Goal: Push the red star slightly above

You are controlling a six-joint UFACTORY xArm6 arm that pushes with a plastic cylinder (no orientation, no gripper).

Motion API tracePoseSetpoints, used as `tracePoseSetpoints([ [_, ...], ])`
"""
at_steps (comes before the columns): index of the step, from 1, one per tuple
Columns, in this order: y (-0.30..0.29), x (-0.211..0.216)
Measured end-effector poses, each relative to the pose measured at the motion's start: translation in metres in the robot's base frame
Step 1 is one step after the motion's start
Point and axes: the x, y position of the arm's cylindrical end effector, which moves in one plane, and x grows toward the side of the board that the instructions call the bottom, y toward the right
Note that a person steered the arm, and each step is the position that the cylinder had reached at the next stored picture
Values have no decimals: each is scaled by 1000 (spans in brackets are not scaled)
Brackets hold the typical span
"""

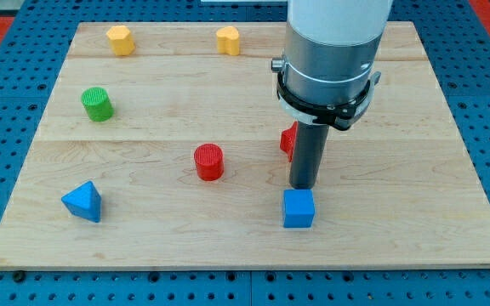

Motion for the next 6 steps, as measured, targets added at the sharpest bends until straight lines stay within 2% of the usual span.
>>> tracePoseSetpoints([
  [4, 0, -14],
  [6, -19, -20],
])
